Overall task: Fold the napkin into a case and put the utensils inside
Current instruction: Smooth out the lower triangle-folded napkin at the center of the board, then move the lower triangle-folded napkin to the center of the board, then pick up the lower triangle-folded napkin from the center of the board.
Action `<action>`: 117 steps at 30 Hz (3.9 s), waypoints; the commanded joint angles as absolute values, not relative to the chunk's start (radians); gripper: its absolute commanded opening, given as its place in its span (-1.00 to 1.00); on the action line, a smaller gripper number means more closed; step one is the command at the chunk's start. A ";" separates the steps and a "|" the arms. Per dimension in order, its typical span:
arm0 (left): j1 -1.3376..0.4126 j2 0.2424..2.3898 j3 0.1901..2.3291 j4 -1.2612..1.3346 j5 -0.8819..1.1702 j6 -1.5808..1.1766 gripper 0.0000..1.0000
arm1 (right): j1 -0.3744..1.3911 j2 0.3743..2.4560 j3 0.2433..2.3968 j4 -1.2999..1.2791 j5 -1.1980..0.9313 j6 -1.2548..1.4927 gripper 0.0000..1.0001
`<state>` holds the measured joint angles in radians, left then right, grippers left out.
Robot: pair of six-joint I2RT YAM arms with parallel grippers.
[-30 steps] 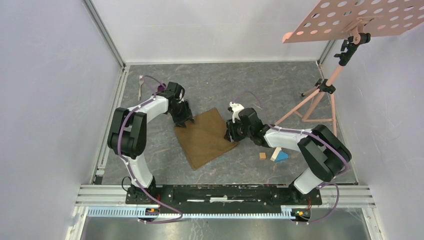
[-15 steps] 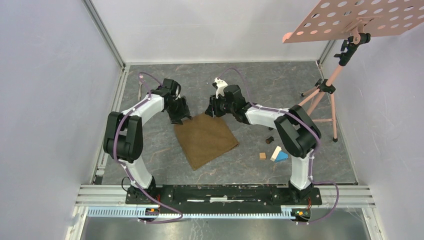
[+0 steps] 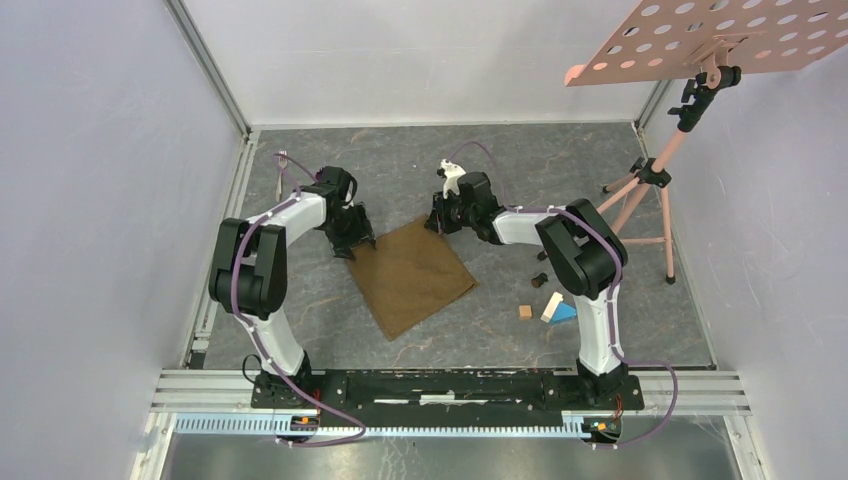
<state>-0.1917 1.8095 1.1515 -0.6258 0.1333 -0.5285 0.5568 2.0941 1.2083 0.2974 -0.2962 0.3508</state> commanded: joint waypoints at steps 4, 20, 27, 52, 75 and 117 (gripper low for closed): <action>-0.200 1.671 1.157 -0.648 0.238 -0.489 0.52 | 0.575 1.954 1.291 0.078 -0.264 0.246 -0.15; -0.301 1.395 1.042 -0.613 0.342 -0.489 0.80 | 0.602 1.572 0.680 0.219 -0.343 0.345 -0.44; -0.413 1.315 0.994 -0.594 0.248 -0.541 0.81 | 0.601 1.532 0.603 0.127 -0.036 0.362 -0.50; -0.449 0.466 0.863 -0.719 -0.604 -0.783 0.84 | 1.163 1.785 1.263 -0.550 0.093 0.207 0.67; -0.449 0.453 0.856 -0.740 -0.574 -0.762 0.86 | 1.238 1.989 1.389 -0.639 0.119 0.251 0.25; -0.371 1.112 0.506 -0.279 0.146 -1.368 0.99 | 0.943 1.591 0.746 0.182 -0.412 0.519 -1.00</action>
